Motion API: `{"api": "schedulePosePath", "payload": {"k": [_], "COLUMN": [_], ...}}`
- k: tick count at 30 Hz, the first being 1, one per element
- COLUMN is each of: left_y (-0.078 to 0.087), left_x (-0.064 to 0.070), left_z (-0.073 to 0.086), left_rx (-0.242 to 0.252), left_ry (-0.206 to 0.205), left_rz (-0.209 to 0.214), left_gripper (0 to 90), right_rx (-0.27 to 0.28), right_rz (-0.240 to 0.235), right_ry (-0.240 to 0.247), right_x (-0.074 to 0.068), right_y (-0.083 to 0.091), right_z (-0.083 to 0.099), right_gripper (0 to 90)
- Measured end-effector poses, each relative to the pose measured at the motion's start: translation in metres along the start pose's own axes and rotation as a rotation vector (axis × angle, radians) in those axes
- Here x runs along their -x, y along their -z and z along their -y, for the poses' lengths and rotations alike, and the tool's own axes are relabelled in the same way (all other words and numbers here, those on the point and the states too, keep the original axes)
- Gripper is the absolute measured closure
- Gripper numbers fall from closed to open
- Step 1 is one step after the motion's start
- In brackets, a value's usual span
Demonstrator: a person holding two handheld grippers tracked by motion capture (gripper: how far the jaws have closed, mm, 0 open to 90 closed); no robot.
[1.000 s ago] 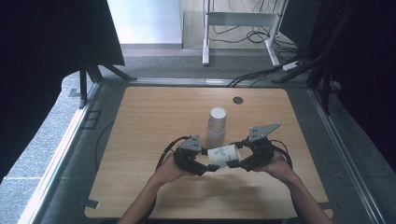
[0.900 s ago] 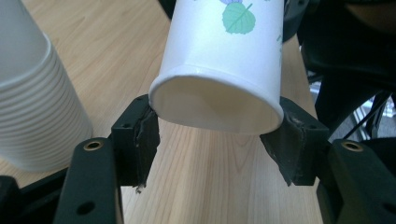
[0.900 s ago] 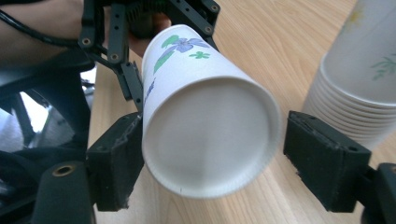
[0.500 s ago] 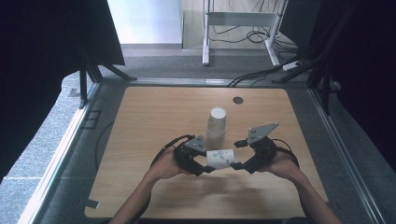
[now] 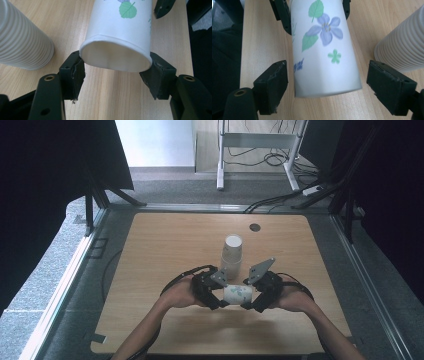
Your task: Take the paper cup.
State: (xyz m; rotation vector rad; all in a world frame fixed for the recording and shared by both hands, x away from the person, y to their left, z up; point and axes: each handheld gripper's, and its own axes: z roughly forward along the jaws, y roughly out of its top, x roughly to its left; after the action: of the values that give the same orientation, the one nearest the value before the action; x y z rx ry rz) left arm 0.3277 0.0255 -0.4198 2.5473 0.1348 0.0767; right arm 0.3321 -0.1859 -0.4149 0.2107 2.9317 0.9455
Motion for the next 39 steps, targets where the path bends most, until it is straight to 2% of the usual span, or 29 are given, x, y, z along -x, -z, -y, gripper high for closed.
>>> {"api": "schedulePosePath", "payload": {"k": [7, 11, 18, 21, 24, 28, 30, 34, 35, 39], "left_y": [-0.005, -0.007, -0.009, -0.006, 0.000, 0.007, 0.010, 0.015, 0.015, 0.019], "left_x": [0.003, 0.005, 0.004, 0.002, 0.000, -0.002, -0.002, -0.003, -0.003, -0.006], "left_z": [-0.006, -0.008, -0.007, -0.003, 0.002, 0.007, 0.011, 0.015, 0.017, 0.021], "left_rx": [-0.047, -0.061, -0.046, 0.001, 0.067, 0.136, 0.191, 0.270, 0.293, 0.359], "left_ry": [-0.025, -0.027, -0.018, 0.017, 0.060, 0.098, 0.126, 0.161, 0.182, 0.204], "left_rz": [-0.004, -0.004, 0.015, 0.021, 0.029, 0.047, 0.060, 0.069, 0.072, 0.087], "left_gripper": [37.0, 36.8, 34.5, 29.8, 18.7, 17.7, 17.1, 16.7, 16.6, 16.6], "right_rx": [-0.066, -0.091, -0.110, -0.084, -0.030, 0.028, 0.061, 0.131, 0.146, 0.210], "right_rz": [-0.013, -0.029, -0.041, -0.042, -0.034, -0.023, -0.022, -0.014, -0.014, -0.003], "right_ry": [0.041, 0.052, 0.063, 0.045, 0.018, -0.009, -0.018, -0.031, -0.035, -0.045], "right_x": [-0.002, -0.003, -0.005, -0.005, -0.004, -0.003, -0.003, -0.004, -0.004, -0.006], "right_y": [-0.009, -0.011, -0.011, -0.008, -0.003, 0.004, 0.007, 0.013, 0.014, 0.017], "right_z": [-0.006, -0.007, -0.006, -0.005, -0.002, 0.001, 0.003, 0.007, 0.008, 0.013], "right_gripper": [25.5, 34.7, 37.6, 37.5, 37.6, 37.6, 37.6, 37.6, 37.5, 37.5]}}
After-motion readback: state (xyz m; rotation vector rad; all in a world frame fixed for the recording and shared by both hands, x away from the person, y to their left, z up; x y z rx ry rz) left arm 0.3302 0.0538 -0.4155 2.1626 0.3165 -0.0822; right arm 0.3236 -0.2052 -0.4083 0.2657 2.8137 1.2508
